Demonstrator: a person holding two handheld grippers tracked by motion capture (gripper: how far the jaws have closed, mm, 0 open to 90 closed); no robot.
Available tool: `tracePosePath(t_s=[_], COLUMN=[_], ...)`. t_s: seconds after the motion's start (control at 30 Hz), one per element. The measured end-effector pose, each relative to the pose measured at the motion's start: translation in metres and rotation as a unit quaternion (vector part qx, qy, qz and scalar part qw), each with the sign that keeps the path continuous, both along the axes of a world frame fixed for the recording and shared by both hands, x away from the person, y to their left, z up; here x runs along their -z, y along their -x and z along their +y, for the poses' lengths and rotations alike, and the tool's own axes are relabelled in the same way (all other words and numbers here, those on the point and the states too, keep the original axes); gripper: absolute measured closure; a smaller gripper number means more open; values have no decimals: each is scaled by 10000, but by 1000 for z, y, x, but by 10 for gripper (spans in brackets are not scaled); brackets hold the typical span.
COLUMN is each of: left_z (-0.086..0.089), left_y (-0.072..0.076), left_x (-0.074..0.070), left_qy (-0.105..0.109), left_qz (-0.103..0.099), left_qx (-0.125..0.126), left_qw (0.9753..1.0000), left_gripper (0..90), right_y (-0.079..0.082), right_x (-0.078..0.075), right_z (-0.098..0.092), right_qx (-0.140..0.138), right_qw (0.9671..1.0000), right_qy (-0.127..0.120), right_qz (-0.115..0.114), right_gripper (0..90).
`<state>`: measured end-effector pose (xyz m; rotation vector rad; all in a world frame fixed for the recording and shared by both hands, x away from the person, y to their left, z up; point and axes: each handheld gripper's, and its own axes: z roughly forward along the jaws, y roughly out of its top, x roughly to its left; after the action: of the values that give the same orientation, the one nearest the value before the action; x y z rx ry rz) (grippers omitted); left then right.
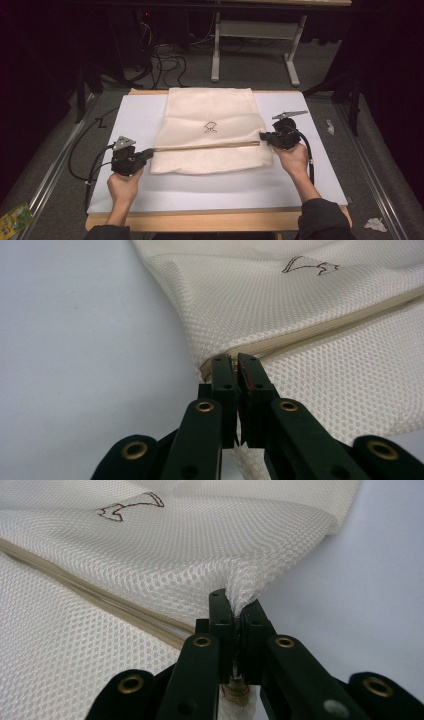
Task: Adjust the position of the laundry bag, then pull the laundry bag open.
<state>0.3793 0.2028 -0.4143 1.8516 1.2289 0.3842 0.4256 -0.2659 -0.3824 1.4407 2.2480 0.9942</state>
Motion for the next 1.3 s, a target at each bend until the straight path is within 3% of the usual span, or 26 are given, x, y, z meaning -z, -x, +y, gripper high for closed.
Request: tracePosePath(t_s=[0.5, 0.67, 1.3], left_z=[-4, -2, 0], left_y=[5, 4, 2], left_x=[5, 3, 3], left_qy=[-2, 122, 208], left_qz=[20, -19, -61], left_qx=[77, 88, 165], left_qw=[10000, 9999, 9996], left_gripper=[874, 873, 872], right_y=[-5, -3, 6], right_x=[11, 15, 24], right_z=[0, 0, 1], right_qx=[125, 122, 20], right_qw=[9999, 9999, 9996], right_qy=[-53, -100, -261], right_qz=[-27, -6, -54], right_gripper=[885, 885, 881])
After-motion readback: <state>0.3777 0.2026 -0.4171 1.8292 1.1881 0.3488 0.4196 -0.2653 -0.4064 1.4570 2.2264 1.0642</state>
